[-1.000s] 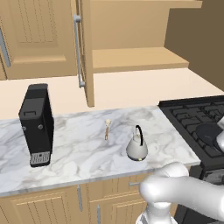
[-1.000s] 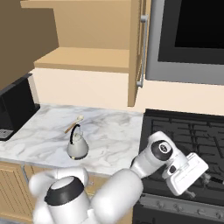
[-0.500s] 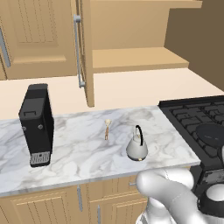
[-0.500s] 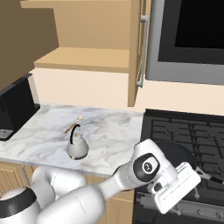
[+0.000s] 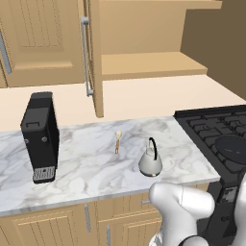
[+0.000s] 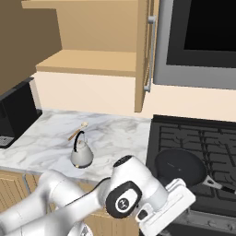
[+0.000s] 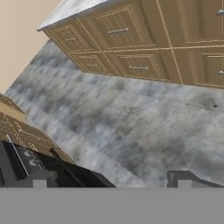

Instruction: Pick the pan from the cabinet and place it on the stove. Then turn on the stove burner for the pan.

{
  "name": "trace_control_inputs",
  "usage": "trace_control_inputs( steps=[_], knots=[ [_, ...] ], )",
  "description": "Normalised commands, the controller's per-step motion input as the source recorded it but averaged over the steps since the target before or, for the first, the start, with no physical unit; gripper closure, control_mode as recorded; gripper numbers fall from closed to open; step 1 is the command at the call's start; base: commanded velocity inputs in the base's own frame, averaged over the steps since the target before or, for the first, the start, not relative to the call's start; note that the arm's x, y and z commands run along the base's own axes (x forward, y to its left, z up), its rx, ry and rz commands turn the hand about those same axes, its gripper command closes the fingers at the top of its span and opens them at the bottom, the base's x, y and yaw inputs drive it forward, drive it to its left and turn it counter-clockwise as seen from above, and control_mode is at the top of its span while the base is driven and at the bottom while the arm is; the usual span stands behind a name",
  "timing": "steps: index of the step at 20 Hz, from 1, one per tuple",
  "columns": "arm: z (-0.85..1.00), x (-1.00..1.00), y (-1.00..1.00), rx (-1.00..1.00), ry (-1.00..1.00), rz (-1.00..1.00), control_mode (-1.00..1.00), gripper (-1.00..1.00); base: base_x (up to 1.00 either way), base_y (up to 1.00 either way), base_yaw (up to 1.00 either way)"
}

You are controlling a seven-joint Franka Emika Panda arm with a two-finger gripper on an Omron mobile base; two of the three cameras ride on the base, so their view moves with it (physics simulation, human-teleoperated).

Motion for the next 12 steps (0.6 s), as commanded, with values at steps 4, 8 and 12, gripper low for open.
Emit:
trace_control_inputs(
  steps=[4, 8, 12],
  knots=[
    [0.31, -0.21, 0.13, 0.23, -0.36, 0.09, -1.00, -1.00, 0.00, 0.00, 0.00],
    [0.22, -0.10, 0.00, 0.29, -0.37, 0.12, -1.00, -1.00, 0.00, 0.00, 0.00],
    [0.03, 0.00, 0.04, 0.06, -0.26, 0.12, -1.00, -1.00, 0.00, 0.00, 0.00]
  ],
)
